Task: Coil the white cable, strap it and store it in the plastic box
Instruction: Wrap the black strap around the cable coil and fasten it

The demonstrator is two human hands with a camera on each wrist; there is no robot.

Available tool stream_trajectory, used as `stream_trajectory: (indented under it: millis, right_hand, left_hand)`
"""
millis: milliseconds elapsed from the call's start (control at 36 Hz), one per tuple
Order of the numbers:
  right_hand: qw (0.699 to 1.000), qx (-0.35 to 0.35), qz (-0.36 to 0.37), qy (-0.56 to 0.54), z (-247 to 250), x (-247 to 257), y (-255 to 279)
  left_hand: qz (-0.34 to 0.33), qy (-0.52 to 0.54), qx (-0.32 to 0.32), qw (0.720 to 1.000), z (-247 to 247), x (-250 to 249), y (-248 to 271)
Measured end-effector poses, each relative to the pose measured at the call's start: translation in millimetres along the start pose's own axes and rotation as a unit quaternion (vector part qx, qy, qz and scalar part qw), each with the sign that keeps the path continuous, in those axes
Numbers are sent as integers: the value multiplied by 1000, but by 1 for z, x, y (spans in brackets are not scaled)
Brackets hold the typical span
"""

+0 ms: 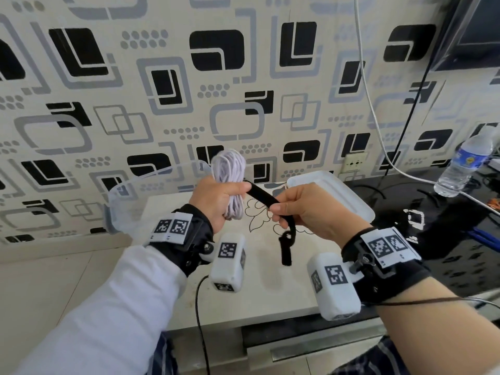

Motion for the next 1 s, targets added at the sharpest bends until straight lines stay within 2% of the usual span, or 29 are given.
stream_trajectory:
  millis: [167,250,333,417,556,611,805,1000]
  right_hand:
    - [998,7,-57,41,6,-12,-2]
    - [994,-25,-84,-65,5,-10,-2]
    - [966,-70,-98,-229,4,0,-3]
    - [927,-84,-109,-349,3,7,-5]
    - [914,-80,-104,-383,-3,5,-7]
    - [905,-68,-103,-408,-4,5,-8]
    - [848,-86,-111,-510,-3,5,-11]
    - [828,-77,-116,-543,-9,8,-9]
  left_hand:
    - [34,76,-112,990,25,-7,-18]
    - [38,69,-126,989,26,-3,-19]
    - [37,25,-101,994,20,3,-12]
    - [29,-21,-69,997,8,9,-2]
    - [1,-59,47,997,-13,20,14]
    - [-5,-61,73,995,-19,22,17]
    - [-10,-57,100,993,-28,25,23]
    - [-7,-30,76,997,-32,28,25]
Point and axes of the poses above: each hand's wrist, its own y-axis away from the middle knuckle, its own z-axis out of the back of the hand, x = y × z, the point moved 2 cm from there along -y, towards the middle knuckle, and after that the axes turned 11 degrees about -x, right-handed, at the moved point
